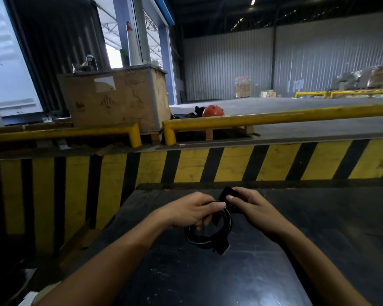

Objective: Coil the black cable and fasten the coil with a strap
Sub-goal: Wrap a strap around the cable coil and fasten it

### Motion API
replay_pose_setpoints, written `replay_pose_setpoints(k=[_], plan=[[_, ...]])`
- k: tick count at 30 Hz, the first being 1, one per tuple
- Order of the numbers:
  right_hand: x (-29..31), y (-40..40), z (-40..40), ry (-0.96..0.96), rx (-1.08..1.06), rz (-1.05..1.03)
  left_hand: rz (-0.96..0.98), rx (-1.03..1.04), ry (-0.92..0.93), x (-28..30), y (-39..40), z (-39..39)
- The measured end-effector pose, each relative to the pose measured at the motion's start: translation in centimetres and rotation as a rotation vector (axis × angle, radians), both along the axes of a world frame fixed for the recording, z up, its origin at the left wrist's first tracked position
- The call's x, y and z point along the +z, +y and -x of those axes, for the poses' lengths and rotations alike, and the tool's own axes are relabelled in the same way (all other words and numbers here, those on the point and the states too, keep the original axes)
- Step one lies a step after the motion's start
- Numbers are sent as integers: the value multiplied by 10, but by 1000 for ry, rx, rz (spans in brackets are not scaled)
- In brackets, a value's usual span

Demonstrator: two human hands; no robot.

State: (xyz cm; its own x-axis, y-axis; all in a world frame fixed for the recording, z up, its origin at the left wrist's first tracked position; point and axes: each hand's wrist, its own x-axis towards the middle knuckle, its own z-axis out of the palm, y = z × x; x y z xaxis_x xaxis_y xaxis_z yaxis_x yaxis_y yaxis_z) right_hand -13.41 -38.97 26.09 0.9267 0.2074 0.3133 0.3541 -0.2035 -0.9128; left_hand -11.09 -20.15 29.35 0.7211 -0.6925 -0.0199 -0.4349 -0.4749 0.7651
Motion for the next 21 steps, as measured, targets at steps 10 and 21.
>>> replay_pose_setpoints(k=[10,21], plan=[[7,-3,-9,-189,-259,338,241,65,310,-4,-14,-13],[6,1,-4,-253,-235,371,425,258,435,-12,-19,-11]])
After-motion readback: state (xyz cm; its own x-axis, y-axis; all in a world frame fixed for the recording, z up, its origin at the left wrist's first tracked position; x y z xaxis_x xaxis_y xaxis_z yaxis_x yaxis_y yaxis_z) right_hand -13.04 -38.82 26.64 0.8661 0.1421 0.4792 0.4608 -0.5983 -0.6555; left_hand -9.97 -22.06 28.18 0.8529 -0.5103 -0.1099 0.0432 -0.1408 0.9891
